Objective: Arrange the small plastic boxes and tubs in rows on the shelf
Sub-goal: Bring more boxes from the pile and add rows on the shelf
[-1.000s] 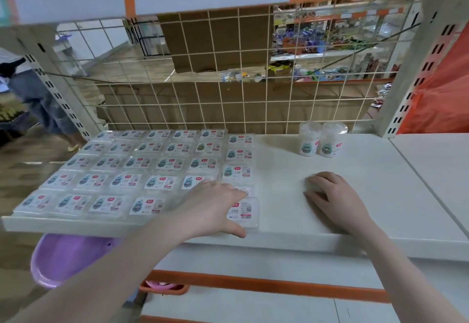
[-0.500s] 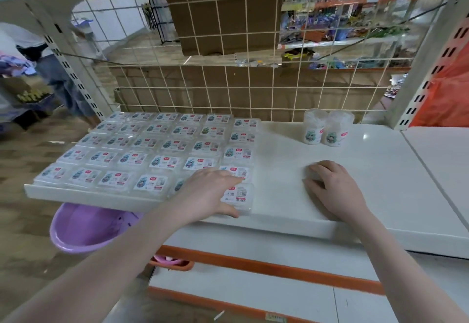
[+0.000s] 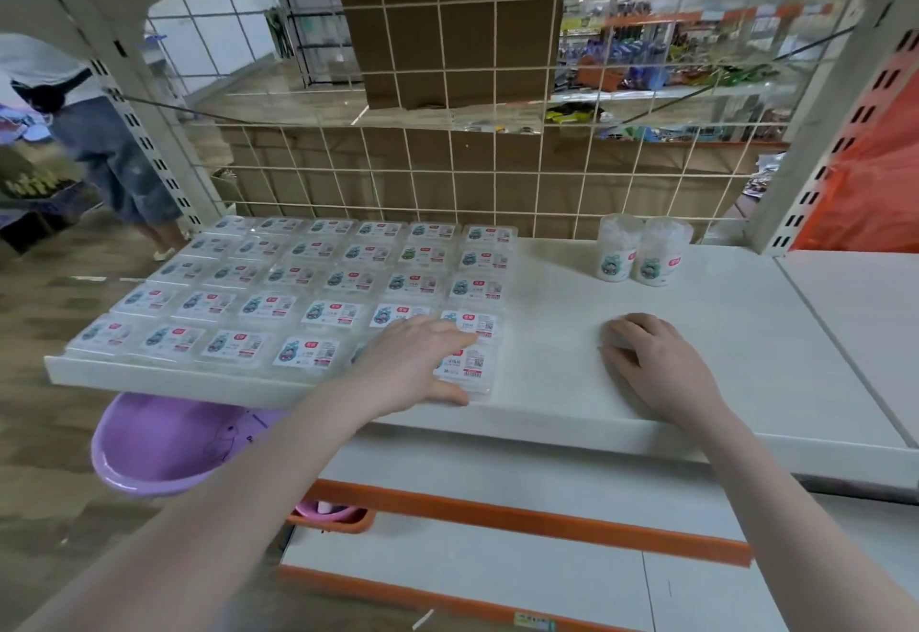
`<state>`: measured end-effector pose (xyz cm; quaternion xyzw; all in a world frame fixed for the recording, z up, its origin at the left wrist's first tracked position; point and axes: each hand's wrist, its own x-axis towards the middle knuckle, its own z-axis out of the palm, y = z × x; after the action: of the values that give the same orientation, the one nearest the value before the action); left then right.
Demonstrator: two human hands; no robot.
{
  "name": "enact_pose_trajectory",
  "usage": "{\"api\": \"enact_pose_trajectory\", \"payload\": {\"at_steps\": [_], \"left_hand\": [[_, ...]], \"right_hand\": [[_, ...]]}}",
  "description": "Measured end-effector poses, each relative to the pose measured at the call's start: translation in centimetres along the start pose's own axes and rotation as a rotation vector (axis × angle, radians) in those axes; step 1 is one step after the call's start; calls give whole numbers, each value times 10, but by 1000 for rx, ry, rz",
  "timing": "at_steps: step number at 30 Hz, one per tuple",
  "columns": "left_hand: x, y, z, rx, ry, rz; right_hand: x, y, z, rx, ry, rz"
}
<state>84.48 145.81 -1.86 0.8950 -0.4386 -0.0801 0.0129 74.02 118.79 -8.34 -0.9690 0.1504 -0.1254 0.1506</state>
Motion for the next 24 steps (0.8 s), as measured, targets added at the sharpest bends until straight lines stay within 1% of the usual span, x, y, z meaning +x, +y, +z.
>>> {"api": "enact_pose_trajectory", "payload": {"at_steps": [4, 9, 15, 18, 22, 24], "left_hand": [[-3, -5, 10, -1, 31, 45], [-11, -18, 24, 36, 86, 126], [-17, -32, 33, 53, 144, 219], [-17, -36, 37, 57, 179, 251], [-14, -40, 43, 42, 163, 268], [-13, -40, 44, 9, 179, 271]], "right_hand": [[-4, -7, -4, -45, 8, 26], [-14, -18, -4, -69, 16, 132], [-38, -46, 5, -36, 144, 317], [-51, -61, 9, -23, 183, 352], [-67, -79, 10, -41, 266, 415], [-74, -83, 8, -67, 279, 434]]}}
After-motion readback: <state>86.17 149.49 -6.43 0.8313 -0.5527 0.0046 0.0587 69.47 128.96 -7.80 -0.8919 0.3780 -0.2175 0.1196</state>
